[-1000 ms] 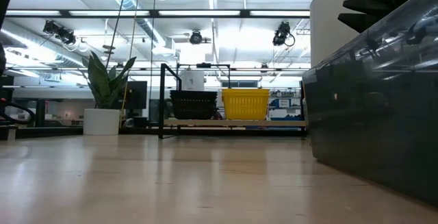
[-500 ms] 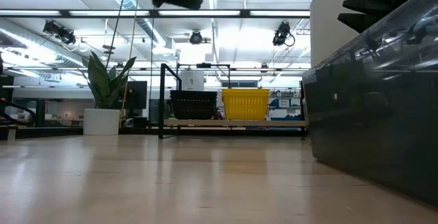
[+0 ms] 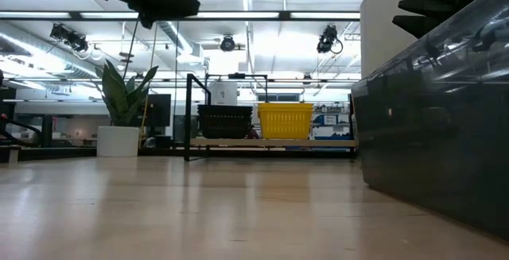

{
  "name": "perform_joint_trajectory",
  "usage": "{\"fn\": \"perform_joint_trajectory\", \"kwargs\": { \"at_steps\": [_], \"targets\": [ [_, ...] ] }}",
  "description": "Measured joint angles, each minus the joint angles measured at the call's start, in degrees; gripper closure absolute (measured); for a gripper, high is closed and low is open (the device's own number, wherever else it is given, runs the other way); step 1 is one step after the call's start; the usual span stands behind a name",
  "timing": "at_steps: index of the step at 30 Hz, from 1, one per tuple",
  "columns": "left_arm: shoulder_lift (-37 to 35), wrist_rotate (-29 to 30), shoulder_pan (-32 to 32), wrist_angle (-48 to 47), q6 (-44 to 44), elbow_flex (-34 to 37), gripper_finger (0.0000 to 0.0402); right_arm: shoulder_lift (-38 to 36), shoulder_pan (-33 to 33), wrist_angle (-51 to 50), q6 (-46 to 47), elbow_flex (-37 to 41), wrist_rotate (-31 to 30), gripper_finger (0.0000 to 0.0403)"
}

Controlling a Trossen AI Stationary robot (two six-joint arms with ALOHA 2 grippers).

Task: Stack baskets on shelf by color
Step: Stack the bottom black transparent bin on top of the black transparent bin

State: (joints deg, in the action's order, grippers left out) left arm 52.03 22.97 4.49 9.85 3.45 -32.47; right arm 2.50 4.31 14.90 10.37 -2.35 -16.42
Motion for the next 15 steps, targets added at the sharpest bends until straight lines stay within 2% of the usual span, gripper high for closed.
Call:
{"fn": "perform_joint_trajectory", "kwargs": {
  "at_steps": [6,15],
  "targets": [
    [-6.2,0.0,0.0,8.9,-7.7,7.2,0.0285,0.0,0.0,0.0,0.0,0.0,0.0,0.0247],
    [-21.8,-0.3,0.2,12.0,-15.7,15.6,0.0285,0.0,0.0,0.0,0.0,0.0,0.0,0.0247]
  ]
}}
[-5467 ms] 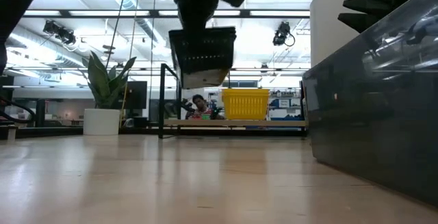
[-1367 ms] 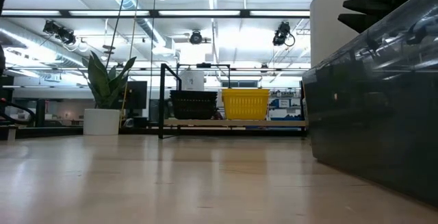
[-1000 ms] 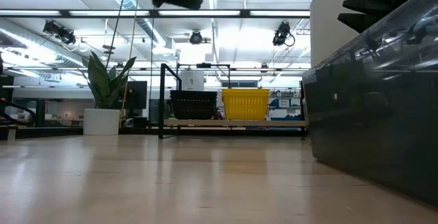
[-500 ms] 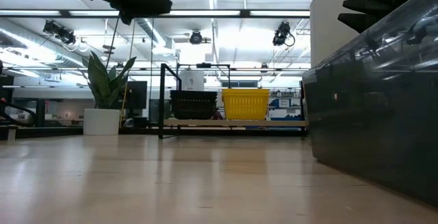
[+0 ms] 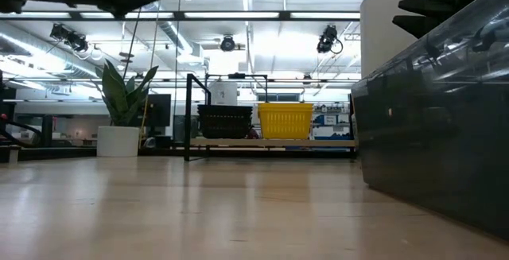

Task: Stack baskets on shelf by color
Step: Stack the bottom black transparent bin on top of the black transparent bin

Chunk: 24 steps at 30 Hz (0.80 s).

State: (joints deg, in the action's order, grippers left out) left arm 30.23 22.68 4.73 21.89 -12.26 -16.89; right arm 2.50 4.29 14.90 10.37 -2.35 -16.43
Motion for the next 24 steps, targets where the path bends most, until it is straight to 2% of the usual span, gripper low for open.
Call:
{"fn": "perform_joint_trajectory", "kwargs": {
  "at_steps": [8,12,24],
  "targets": [
    [-12.9,-0.7,2.3,-0.5,3.1,9.1,0.0285,0.0,0.0,0.0,0.0,0.0,0.0,0.0247],
    [-17.6,1.6,4.4,0.1,3.4,12.3,0.029,0.0,0.0,0.0,0.0,0.0,0.0,0.0247],
    [-26.1,3.3,7.7,-7.4,0.1,12.8,0.0382,0.0,0.0,2.2,1.6,0.0,0.0,0.0247]
  ]
}}
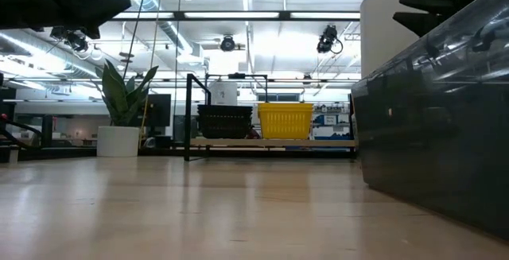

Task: Stack baskets on shelf by color
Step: Stack the bottom black transparent bin on top of the black transparent bin

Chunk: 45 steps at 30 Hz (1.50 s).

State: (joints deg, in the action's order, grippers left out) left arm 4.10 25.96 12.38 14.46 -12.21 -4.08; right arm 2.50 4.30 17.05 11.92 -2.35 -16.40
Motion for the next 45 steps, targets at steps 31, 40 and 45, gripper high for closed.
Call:
{"fn": "perform_joint_trajectory", "kwargs": {
  "at_steps": [31,40,45],
  "targets": [
    [-1.1,-1.4,0.1,-10.0,7.1,3.5,0.0387,14.1,1.3,-13.7,16.8,-6.8,7.0,0.0247],
    [-1.1,-1.4,0.1,-10.0,7.0,3.5,0.0379,33.3,2.8,-31.0,15.4,-23.0,-2.0,0.0247],
    [-1.1,-1.4,0.1,-10.0,7.0,3.6,0.0371,44.9,3.9,-42.3,19.3,-32.6,-2.2,0.0247]
  ]
}}
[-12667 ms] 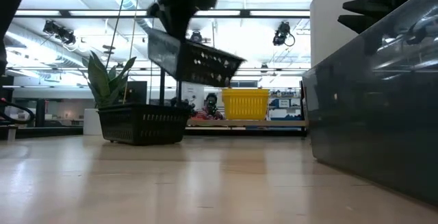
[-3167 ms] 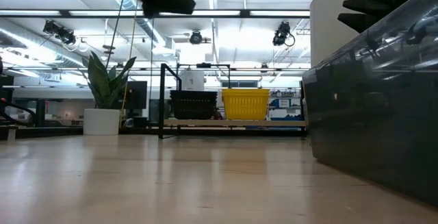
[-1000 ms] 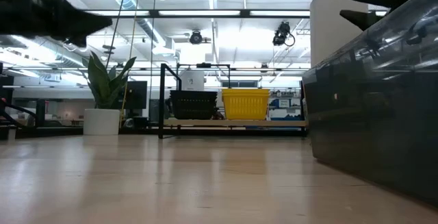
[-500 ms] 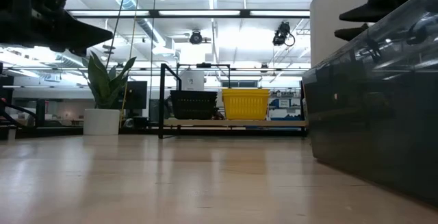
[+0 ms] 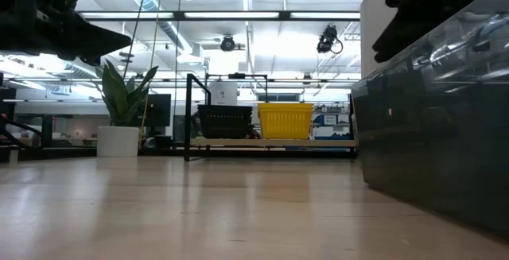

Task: Stack baskets on shelf by color
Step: Stack the bottom black transparent bin on top of the black transparent bin

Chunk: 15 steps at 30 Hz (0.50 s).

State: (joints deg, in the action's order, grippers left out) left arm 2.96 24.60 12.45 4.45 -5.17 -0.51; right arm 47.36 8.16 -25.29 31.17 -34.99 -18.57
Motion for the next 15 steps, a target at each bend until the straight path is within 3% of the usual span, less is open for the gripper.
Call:
{"fn": "perform_joint_trajectory", "kwargs": {
  "at_steps": [4,15],
  "targets": [
    [0.0,0.0,0.0,0.0,0.0,0.0,0.0371,9.5,1.7,-5.0,2.9,-6.1,1.0,0.0247],
    [0.0,0.0,0.0,0.0,0.0,0.0,0.0382,30.0,9.7,-5.5,4.7,-20.4,2.2,0.0247]
  ]
}}
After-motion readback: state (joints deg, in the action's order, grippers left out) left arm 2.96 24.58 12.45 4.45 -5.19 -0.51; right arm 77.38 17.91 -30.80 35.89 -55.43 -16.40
